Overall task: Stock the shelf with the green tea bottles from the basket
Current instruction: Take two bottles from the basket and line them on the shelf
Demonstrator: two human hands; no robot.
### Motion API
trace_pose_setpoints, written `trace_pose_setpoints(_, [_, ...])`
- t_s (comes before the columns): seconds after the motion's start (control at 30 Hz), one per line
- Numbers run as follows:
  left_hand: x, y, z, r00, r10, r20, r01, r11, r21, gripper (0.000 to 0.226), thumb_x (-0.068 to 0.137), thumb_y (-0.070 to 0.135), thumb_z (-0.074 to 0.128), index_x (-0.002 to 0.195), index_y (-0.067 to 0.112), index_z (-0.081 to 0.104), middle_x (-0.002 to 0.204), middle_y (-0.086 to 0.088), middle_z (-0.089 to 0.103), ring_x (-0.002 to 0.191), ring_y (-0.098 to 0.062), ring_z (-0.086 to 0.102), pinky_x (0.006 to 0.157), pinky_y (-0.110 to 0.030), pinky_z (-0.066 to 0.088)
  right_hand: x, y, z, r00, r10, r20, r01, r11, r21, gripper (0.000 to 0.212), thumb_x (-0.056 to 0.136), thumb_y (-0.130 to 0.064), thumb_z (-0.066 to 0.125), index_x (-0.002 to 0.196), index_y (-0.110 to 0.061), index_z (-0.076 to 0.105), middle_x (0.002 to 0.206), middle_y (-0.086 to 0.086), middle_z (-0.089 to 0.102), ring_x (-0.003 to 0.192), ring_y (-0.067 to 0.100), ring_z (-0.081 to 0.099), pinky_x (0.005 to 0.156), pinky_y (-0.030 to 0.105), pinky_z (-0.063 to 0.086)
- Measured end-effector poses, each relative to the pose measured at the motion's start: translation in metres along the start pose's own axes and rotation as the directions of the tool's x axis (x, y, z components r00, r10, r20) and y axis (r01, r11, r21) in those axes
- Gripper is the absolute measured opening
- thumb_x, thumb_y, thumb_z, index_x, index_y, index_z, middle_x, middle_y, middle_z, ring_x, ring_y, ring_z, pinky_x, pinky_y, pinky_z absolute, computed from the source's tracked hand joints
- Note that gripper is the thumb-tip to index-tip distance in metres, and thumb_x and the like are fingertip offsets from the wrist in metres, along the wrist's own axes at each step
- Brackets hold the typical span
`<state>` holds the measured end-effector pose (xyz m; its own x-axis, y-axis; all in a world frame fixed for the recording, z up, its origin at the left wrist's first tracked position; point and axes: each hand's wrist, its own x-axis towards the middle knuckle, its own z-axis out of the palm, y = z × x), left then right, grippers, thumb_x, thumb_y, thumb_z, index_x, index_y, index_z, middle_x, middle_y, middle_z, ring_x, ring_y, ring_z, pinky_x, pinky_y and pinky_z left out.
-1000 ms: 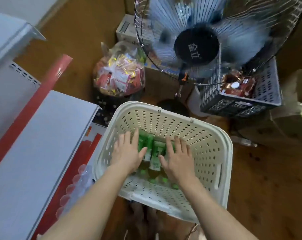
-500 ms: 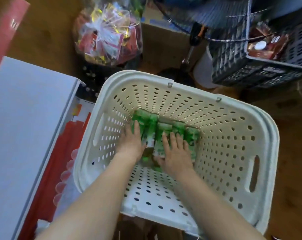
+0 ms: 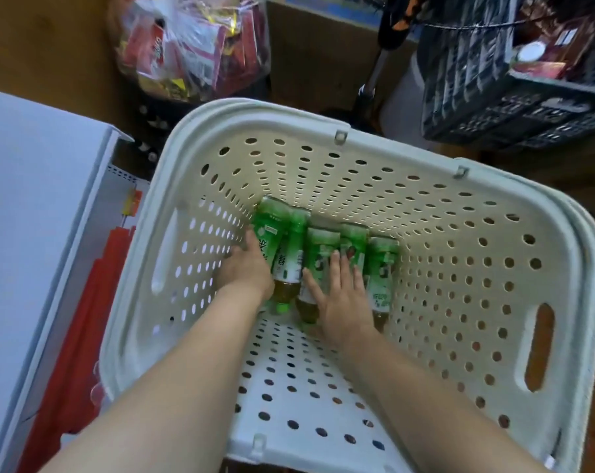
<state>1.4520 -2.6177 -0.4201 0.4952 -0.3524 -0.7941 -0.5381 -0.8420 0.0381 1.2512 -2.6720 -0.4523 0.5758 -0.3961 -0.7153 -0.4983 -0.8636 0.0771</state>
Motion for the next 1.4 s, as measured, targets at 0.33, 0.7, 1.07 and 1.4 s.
trace_pose_setpoints(0.33, [0.006, -0.007, 0.005, 0.994, 0.020, 0.112, -0.008, 0.994, -0.109, 0.122, 0.101, 0.017, 0.069, 0.162, 0.040, -0.035, 0.169, -0.031, 0.033, 0.143, -0.047, 0.053, 0.118, -0.057, 0.047, 0.000, -0.002, -0.001, 1.000, 0.014, -0.028, -0.016, 0.997, -0.069, 0.113, 0.109, -0.043, 0.057, 0.159, -0.026, -0.044, 0.160, 0.049, -0.035, 0.159, 0.063, -0.017, 0.130, 0.072, 0.003])
trace_pose_setpoints(0.7, [-0.001, -0.007, -0.006, 0.994, 0.082, 0.070, -0.069, 0.982, -0.174, 0.125, 0.095, 0.038, 0.081, 0.169, 0.037, -0.020, 0.151, -0.016, 0.059, 0.133, -0.040, 0.062, 0.113, -0.053, 0.050, 0.011, 0.005, -0.014, 0.972, -0.213, -0.098, 0.178, 0.943, -0.282, 0.089, 0.108, -0.040, 0.054, 0.174, -0.012, 0.001, 0.181, 0.021, -0.010, 0.162, 0.055, -0.019, 0.126, 0.077, -0.003])
trace_pose_setpoints(1.07, [0.001, -0.010, -0.008, 0.996, 0.069, 0.065, -0.063, 0.994, -0.091, 0.122, 0.095, 0.043, 0.076, 0.166, 0.044, -0.023, 0.153, -0.017, 0.058, 0.133, -0.043, 0.061, 0.113, -0.060, 0.050, 0.026, 0.040, -0.024, 0.915, -0.396, -0.075, 0.332, 0.845, -0.419, 0.091, 0.103, -0.033, 0.064, 0.174, -0.020, 0.008, 0.182, 0.016, 0.005, 0.166, 0.050, -0.005, 0.122, 0.083, 0.002])
trace_pose_setpoints(1.4, [0.001, -0.001, 0.000, 0.996, 0.066, 0.060, -0.058, 0.991, -0.122, 0.122, 0.099, 0.035, 0.076, 0.168, 0.034, -0.025, 0.163, -0.017, 0.049, 0.138, -0.042, 0.058, 0.116, -0.055, 0.048, 0.043, 0.065, -0.041, 0.994, 0.003, -0.112, 0.026, 0.965, 0.261, 0.137, 0.083, -0.085, 0.067, 0.170, -0.028, -0.022, 0.183, 0.006, -0.011, 0.168, 0.029, -0.012, 0.134, 0.050, -0.007])
